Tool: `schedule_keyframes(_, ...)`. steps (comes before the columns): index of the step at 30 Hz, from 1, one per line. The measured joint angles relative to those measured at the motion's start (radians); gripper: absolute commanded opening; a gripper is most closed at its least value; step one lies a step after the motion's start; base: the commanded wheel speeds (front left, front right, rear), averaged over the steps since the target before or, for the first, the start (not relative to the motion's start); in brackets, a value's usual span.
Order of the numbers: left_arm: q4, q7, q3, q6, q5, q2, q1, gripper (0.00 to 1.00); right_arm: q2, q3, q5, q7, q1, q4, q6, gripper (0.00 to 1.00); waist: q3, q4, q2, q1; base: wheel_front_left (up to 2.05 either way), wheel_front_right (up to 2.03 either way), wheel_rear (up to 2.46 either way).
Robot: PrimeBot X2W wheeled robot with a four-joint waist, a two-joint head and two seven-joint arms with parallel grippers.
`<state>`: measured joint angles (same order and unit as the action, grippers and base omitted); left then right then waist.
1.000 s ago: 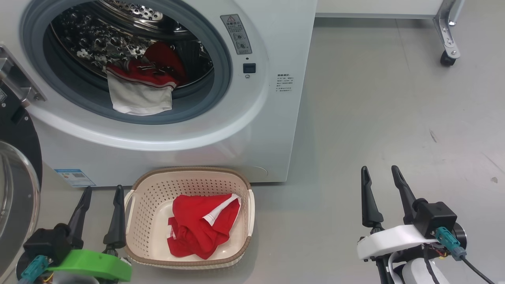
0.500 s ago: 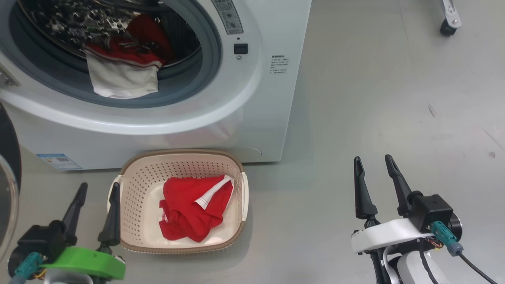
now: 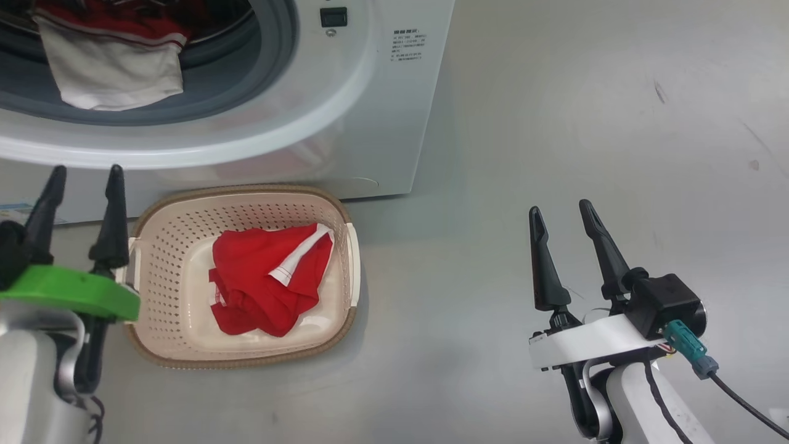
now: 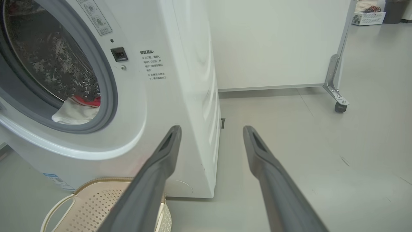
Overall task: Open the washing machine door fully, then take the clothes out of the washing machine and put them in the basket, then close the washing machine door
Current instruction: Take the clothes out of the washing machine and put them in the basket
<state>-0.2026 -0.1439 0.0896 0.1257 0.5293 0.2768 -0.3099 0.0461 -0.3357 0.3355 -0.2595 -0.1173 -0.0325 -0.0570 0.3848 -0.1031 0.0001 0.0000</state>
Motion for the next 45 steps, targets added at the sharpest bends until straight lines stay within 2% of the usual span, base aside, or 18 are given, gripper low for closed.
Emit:
schedule_keyframes(14, -0.141, 0.225, -0.032, -0.034, -0.005, 0.123, -0.322, 1.0, 0.001, -0.059, 0.033, 0.0, -0.089, 0.033, -0.023, 1.0, 0.167, -0.089, 0.0, 0.0001, 0.0, 0.0, 0.0)
schedule_keyframes(26, -0.291, 0.39, -0.02, -0.088, -0.068, 0.205, -0.488, 1.0, 0.001, -0.101, 0.062, 0.0, -0.134, 0.057, -0.043, 1.0, 0.249, -0.169, 0.0, 0.0001, 0.0, 0.0, 0.0)
schedule_keyframes(32, -0.345, 0.434, -0.015, -0.103, -0.11, 0.26, -0.531, 1.0, 0.001, -0.117, 0.094, 0.0, -0.141, 0.063, -0.051, 1.0, 0.275, -0.203, 0.0, 0.0001, 0.0, 0.0, 0.0)
schedule_keyframes(40, -0.384, 0.454, -0.012, -0.109, -0.121, 0.268, -0.593, 1.0, 0.001, -0.126, 0.104, 0.0, -0.146, 0.072, -0.053, 1.0, 0.303, -0.233, 0.0, 0.0001, 0.0, 0.0, 0.0)
schedule_keyframes(45, -0.421, 0.479, 0.01, -0.137, -0.164, 0.294, -0.627, 1.0, 0.001, -0.135, 0.106, 0.0, -0.155, 0.077, -0.059, 1.0, 0.32, -0.247, 0.0, 0.0001, 0.0, 0.0, 0.0)
